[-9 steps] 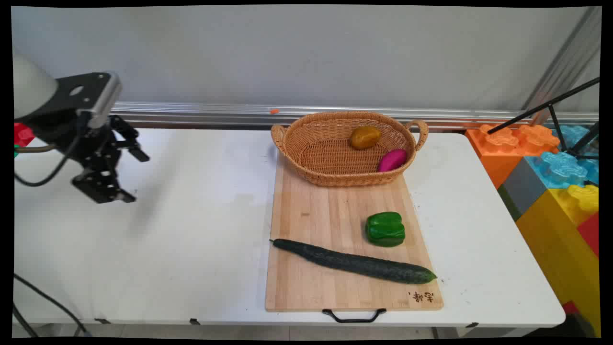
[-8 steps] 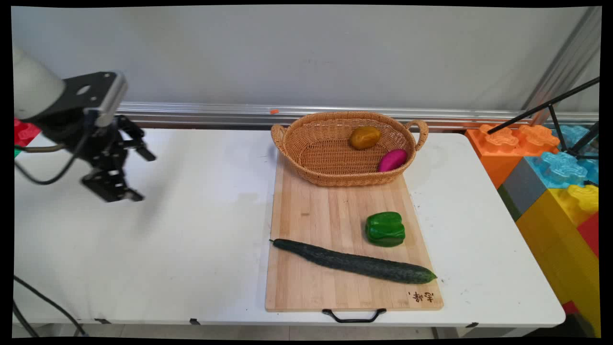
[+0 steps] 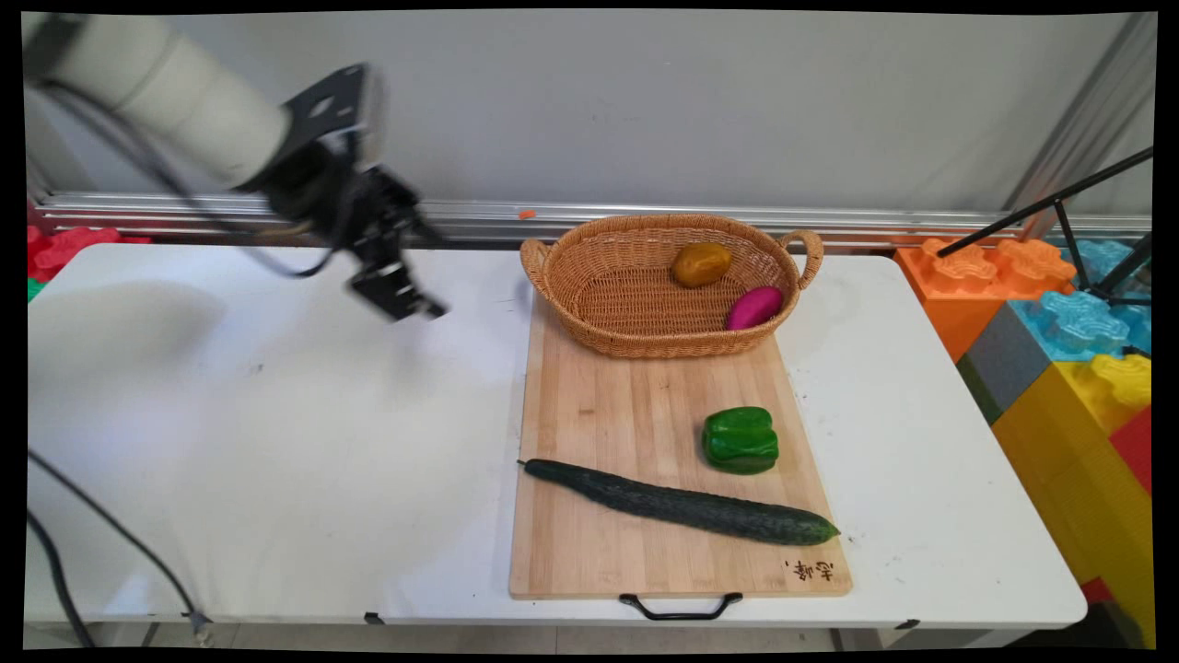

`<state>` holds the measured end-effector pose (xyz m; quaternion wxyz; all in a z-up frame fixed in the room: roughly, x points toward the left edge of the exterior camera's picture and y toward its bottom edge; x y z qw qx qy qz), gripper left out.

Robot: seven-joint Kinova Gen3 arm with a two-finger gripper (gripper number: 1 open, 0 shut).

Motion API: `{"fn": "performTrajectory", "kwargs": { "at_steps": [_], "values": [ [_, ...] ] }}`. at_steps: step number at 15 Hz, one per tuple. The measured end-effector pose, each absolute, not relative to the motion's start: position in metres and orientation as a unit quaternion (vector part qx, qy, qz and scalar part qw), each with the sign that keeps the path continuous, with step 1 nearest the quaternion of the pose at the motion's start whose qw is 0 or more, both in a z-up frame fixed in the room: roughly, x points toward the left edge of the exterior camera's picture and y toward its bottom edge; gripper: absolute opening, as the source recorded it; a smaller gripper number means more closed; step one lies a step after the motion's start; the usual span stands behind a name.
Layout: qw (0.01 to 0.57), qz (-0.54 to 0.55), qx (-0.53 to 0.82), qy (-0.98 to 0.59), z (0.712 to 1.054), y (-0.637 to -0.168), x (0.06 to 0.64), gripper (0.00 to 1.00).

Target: Pick up the potato from the vegetable basket

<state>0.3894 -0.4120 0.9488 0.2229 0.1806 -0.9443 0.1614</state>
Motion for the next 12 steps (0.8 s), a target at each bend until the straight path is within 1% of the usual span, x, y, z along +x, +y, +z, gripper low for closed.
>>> {"fn": "performTrajectory", "kwargs": {
  "at_steps": [3, 6, 9, 12],
  "values": [
    [0.240, 0.192, 0.188, -0.933, 0.955, -0.446, 0.357, 1.00],
    [0.249, 0.210, 0.201, -0.924, 0.954, -0.480, 0.334, 1.00],
    [0.252, 0.223, 0.214, -0.917, 0.945, -0.512, 0.314, 1.00],
    [0.256, 0.228, 0.229, -0.911, 0.928, -0.546, 0.293, 1.00]
  ]
}}
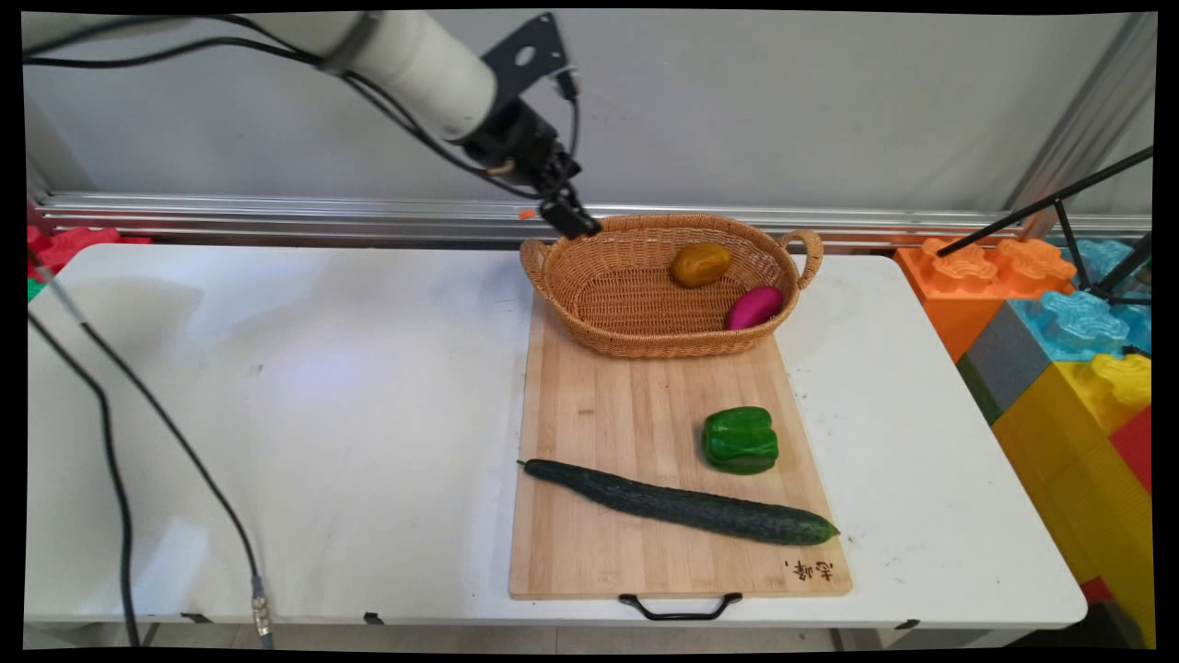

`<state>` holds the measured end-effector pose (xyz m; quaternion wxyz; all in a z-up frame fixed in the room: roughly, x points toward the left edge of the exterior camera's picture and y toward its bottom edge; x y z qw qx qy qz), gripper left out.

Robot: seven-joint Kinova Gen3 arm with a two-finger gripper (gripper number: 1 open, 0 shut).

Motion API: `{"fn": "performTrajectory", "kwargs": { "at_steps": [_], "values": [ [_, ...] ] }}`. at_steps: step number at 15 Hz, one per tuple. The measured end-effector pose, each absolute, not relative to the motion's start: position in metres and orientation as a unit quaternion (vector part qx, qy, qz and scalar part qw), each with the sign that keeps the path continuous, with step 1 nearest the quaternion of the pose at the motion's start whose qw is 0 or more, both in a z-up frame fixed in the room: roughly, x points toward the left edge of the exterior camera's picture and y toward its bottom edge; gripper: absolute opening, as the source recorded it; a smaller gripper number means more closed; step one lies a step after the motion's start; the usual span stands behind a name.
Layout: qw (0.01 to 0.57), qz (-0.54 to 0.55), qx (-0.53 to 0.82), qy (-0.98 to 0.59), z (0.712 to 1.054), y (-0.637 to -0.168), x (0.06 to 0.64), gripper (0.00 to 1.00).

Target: Pick up the potato from the vegetable basket

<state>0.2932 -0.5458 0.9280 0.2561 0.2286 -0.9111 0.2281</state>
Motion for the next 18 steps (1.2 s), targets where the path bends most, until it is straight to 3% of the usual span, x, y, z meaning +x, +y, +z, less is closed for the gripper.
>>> {"fn": "performTrajectory", "kwargs": {
  "at_steps": [11, 18],
  "values": [
    [0.280, 0.202, 0.291, -0.892, 0.824, -0.631, 0.226, 1.00],
    [0.301, 0.193, 0.313, -0.880, 0.778, -0.660, 0.198, 1.00]
  ]
}}
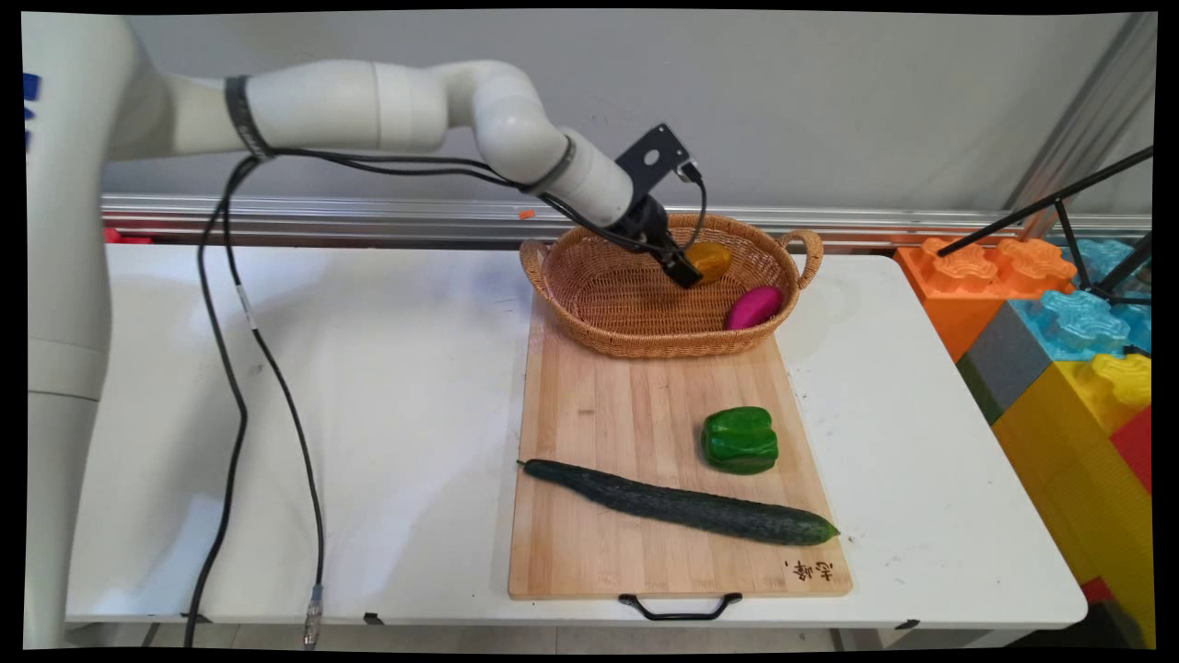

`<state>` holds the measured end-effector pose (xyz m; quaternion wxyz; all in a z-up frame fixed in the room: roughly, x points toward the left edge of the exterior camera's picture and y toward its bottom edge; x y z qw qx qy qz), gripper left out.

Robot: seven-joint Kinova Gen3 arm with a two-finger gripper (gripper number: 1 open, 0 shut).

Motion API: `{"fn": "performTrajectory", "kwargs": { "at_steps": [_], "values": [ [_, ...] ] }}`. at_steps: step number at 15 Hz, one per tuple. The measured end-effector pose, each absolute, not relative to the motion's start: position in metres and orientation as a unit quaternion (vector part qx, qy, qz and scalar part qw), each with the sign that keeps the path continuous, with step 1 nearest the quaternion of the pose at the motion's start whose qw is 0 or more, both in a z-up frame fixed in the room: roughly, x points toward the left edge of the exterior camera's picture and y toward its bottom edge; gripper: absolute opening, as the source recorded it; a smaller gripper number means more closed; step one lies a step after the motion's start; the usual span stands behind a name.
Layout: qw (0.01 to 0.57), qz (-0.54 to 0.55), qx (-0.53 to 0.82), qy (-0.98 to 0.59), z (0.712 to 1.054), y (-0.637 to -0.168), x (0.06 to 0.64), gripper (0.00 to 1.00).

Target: Pick up the potato from the vegetable basket, then place the picked object on the cutting board

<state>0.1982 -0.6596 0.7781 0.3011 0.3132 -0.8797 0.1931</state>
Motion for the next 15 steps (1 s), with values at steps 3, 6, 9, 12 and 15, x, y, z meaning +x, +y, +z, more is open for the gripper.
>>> {"fn": "performTrajectory", "kwargs": {
  "at_steps": [3, 6, 9, 12, 15],
  "values": [
    [0.308, 0.193, 0.318, -0.876, 0.767, -0.667, 0.191, 1.00],
    [0.313, 0.195, 0.322, -0.872, 0.757, -0.673, 0.186, 1.00],
    [0.316, 0.199, 0.323, -0.869, 0.751, -0.677, 0.181, 0.00],
    [0.318, 0.205, 0.326, -0.867, 0.751, -0.677, 0.180, 0.00],
    [0.320, 0.216, 0.329, -0.862, 0.761, -0.667, 0.180, 0.00]
  ]
}}
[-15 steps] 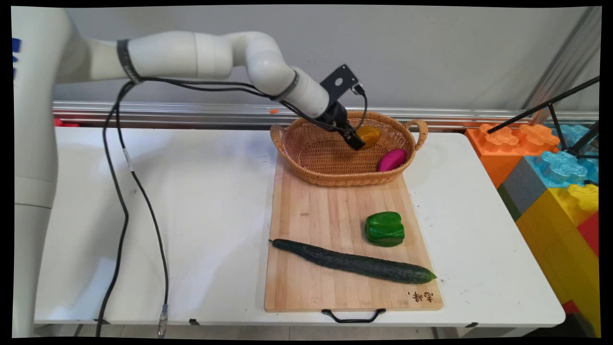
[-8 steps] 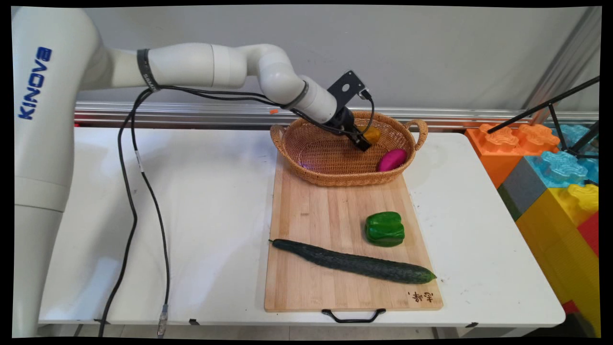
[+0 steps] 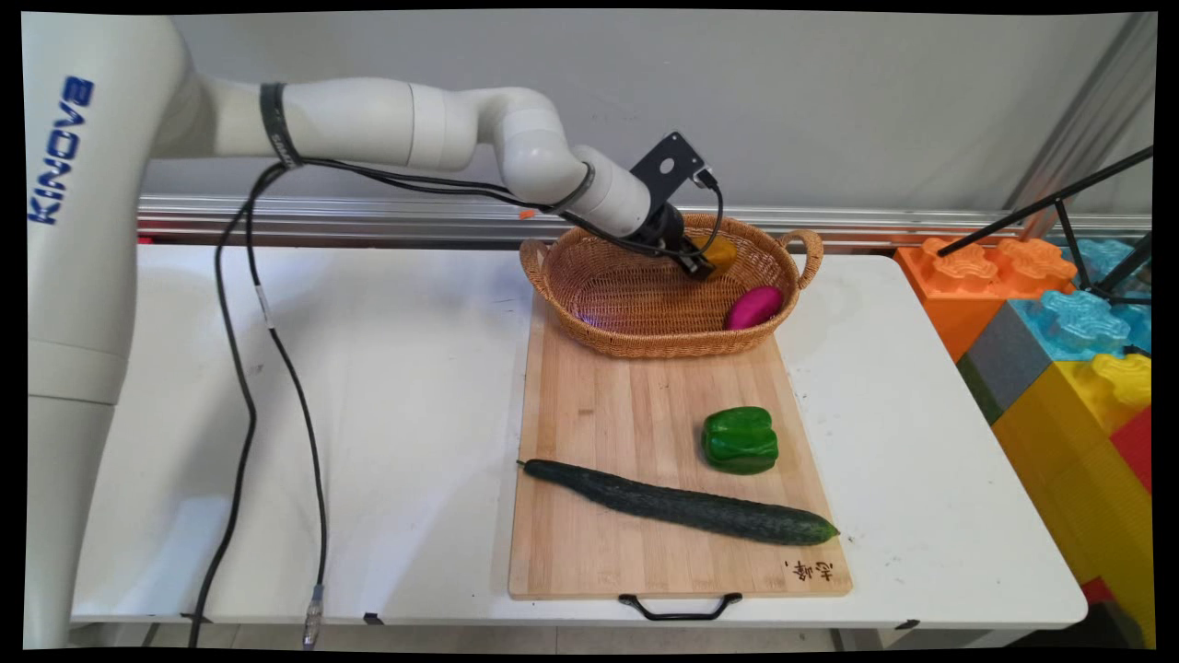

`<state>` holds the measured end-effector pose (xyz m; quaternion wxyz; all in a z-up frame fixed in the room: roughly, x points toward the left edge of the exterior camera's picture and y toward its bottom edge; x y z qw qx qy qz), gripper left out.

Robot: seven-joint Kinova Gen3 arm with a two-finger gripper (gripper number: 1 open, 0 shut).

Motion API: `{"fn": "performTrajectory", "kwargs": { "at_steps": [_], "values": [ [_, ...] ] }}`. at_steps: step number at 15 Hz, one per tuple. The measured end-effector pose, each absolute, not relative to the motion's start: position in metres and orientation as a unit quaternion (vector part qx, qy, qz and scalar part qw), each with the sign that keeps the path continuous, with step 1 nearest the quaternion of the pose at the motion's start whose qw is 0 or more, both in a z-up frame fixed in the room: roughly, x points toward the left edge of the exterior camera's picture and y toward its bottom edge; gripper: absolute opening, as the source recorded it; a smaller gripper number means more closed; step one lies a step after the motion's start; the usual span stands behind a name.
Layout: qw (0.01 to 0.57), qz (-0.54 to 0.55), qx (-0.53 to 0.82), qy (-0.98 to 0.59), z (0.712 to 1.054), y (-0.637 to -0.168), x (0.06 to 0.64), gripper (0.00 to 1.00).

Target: Place the picked object on the cutting board

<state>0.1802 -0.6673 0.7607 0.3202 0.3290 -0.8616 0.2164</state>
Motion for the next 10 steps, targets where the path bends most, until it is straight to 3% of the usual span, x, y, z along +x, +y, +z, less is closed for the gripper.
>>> {"fn": "performTrajectory", "kwargs": {
  "at_steps": [4, 10],
  "values": [
    [0.318, 0.228, 0.336, -0.857, 0.788, -0.637, 0.178, 0.00],
    [0.290, 0.233, 0.328, -0.868, 0.857, -0.559, 0.182, 0.00]
  ]
}}
